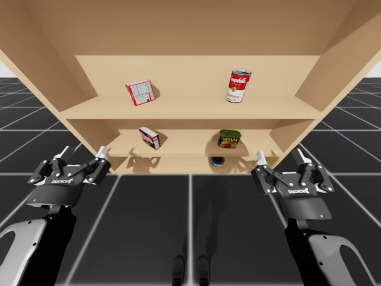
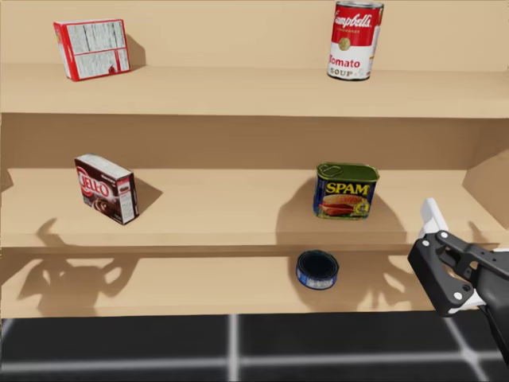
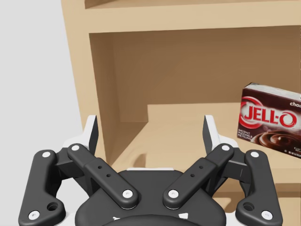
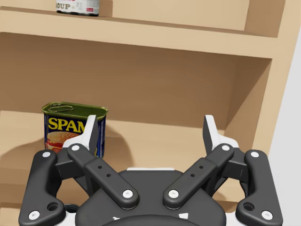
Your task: Find the tuna fish can on the shelf and bring it to me.
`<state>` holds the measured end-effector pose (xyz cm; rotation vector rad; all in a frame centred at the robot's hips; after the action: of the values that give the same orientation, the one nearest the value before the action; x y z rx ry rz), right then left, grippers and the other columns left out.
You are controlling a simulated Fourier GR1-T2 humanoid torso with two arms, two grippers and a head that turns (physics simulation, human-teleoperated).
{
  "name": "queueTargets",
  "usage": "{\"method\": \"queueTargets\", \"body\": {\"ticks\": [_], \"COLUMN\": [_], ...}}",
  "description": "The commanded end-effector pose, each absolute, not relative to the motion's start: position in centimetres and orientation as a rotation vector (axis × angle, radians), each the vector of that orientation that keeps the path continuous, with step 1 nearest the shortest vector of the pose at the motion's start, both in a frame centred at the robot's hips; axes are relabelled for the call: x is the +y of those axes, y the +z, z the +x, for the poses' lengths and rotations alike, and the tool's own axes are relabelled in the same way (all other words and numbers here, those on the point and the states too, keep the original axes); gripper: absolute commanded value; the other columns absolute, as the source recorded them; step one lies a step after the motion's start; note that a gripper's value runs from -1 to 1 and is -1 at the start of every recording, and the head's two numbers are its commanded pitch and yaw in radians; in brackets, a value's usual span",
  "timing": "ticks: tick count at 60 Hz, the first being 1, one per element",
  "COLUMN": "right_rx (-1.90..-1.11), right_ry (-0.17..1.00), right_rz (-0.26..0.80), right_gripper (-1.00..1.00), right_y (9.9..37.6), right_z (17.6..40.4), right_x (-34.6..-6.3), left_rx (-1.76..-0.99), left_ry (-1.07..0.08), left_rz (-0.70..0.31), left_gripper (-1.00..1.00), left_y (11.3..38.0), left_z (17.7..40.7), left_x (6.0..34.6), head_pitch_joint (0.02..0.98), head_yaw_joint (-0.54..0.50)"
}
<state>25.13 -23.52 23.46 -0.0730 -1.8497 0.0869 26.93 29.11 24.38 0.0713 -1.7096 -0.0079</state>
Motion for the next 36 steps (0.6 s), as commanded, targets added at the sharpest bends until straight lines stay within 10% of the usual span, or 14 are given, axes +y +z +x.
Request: {"method": "queueTargets", "body": {"ticks": [1,36], "right_rx": [-1.845,-1.714], "right_ry": [0.098,0.089], "right_rz": [-0.089,0.109], "right_gripper": [-1.00,-1.00], "right_y": [23.3,23.8], "right_z": [25.2,22.8], "right_x": [-23.4,-21.8], "left_rx": [-1.710,-1.701], "left_ry": [-0.016,-0.022], "left_rz": [0.070,0.058], "left_gripper": [-1.00,-1.00], "left_y": [24.4,24.2], "left_z": [26.9,26.9], "left_x": [28.9,28.4], "head_pitch_joint": [0.640,0.740], "head_yaw_joint": [-0.08,-0.18]}}
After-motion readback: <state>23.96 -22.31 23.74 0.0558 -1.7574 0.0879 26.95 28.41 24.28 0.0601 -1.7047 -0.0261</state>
